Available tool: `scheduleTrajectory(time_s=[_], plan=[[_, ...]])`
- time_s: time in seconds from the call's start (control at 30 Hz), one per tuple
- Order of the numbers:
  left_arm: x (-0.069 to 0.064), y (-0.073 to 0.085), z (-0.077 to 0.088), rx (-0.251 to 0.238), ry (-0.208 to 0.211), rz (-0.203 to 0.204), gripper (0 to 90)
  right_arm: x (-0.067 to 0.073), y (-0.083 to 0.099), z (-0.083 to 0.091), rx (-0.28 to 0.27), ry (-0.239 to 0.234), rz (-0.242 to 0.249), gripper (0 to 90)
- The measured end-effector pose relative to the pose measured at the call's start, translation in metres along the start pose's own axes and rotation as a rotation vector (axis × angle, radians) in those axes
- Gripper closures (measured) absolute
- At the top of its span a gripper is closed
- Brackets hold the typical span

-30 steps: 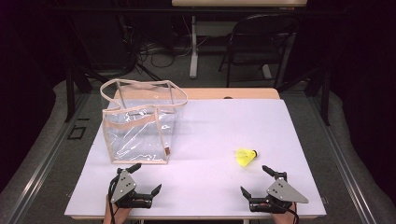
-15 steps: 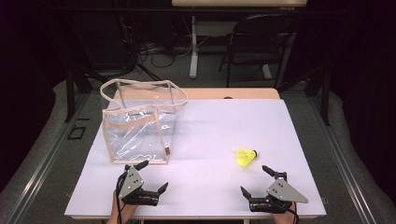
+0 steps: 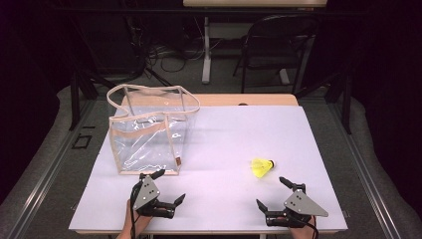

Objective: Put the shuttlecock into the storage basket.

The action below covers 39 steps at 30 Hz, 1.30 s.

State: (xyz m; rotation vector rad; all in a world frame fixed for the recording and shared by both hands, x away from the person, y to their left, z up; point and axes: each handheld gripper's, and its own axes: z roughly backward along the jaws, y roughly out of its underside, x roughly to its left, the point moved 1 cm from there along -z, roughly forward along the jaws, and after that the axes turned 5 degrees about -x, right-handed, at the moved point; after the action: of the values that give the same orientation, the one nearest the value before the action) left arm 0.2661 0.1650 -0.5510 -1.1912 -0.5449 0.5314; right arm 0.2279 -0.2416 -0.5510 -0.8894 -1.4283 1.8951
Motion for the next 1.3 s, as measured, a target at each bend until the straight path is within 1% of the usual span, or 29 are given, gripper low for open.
scheduleTrajectory(time_s=[0.33,0.57,0.63,0.8,0.97,1.07,1.1,1.17,1.2,1.27,1.3], plan=[[-0.004,-0.008,-0.013,0.007,0.038,-0.01,0.0,0.0,0.0,0.0,0.001,-0.002,0.004,0.9],[-0.01,-0.016,-0.024,0.008,0.084,-0.021,0.2,0.0,0.0,0.0,0.001,-0.003,0.003,1.0],[-0.011,-0.017,-0.026,0.006,0.086,-0.022,0.0,0.001,0.0,0.0,0.003,-0.004,0.002,1.0],[-0.015,-0.022,-0.034,0.006,0.105,-0.03,0.0,0.001,0.0,0.001,0.004,-0.005,0.004,1.0],[-0.019,-0.026,-0.043,0.017,0.122,-0.043,0.1,0.001,0.0,0.001,0.001,-0.005,0.004,1.0],[-0.023,-0.028,-0.049,0.022,0.129,-0.044,0.1,0.001,0.0,0.001,0.003,-0.006,0.006,1.0],[-0.024,-0.029,-0.051,0.028,0.131,-0.052,0.1,0.001,0.0,0.001,0.003,-0.006,0.006,1.0],[-0.027,-0.031,-0.057,0.031,0.141,-0.054,0.1,0.001,0.0,0.001,0.006,-0.006,0.003,1.0],[-0.027,-0.031,-0.057,0.031,0.141,-0.054,0.1,0.001,0.0,0.001,0.006,-0.006,0.002,1.0],[-0.031,-0.033,-0.066,0.052,0.145,-0.062,0.1,0.0,0.0,0.001,0.006,-0.008,0.002,1.0],[-0.031,-0.033,-0.066,0.052,0.145,-0.062,0.1,0.0,0.0,0.001,0.006,-0.008,0.002,1.0]])
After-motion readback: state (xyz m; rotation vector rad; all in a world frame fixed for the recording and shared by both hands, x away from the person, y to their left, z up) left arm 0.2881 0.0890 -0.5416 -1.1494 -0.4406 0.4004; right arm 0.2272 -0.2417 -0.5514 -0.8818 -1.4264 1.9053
